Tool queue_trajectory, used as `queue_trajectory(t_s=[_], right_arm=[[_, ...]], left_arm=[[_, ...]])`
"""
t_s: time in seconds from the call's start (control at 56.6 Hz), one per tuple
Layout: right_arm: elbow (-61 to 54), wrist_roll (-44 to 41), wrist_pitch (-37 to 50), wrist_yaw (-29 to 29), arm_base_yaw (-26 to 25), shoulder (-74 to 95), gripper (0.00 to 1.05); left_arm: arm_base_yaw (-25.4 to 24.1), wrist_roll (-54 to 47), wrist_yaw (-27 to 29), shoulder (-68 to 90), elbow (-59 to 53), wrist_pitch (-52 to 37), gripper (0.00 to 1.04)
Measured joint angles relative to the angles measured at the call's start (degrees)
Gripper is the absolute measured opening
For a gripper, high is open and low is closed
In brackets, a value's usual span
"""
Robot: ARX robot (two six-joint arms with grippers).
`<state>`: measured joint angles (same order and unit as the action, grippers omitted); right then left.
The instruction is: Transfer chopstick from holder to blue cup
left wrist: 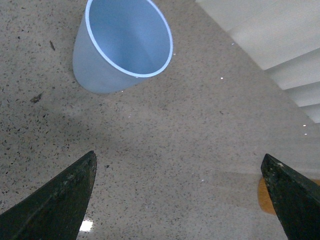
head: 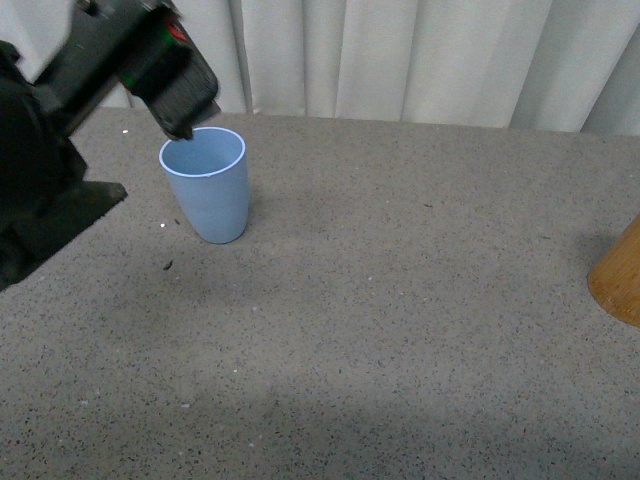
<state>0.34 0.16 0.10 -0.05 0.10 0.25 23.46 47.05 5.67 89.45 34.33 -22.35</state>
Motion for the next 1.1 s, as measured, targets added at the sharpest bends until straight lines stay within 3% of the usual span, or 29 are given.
queue_trajectory(t_s=[0.389,1.095], right_arm=[[0.0,0.0,0.0,0.0,0.0,0.0,0.95],[0.0,0.0,0.0,0.0,0.0,0.0,0.95]], left_arm=[[-3.0,-0.7,0.5,9.8,10.1,3.8,0.98],[-6.1,0.0,4.5,17.4,15.1,7.6,0.98]])
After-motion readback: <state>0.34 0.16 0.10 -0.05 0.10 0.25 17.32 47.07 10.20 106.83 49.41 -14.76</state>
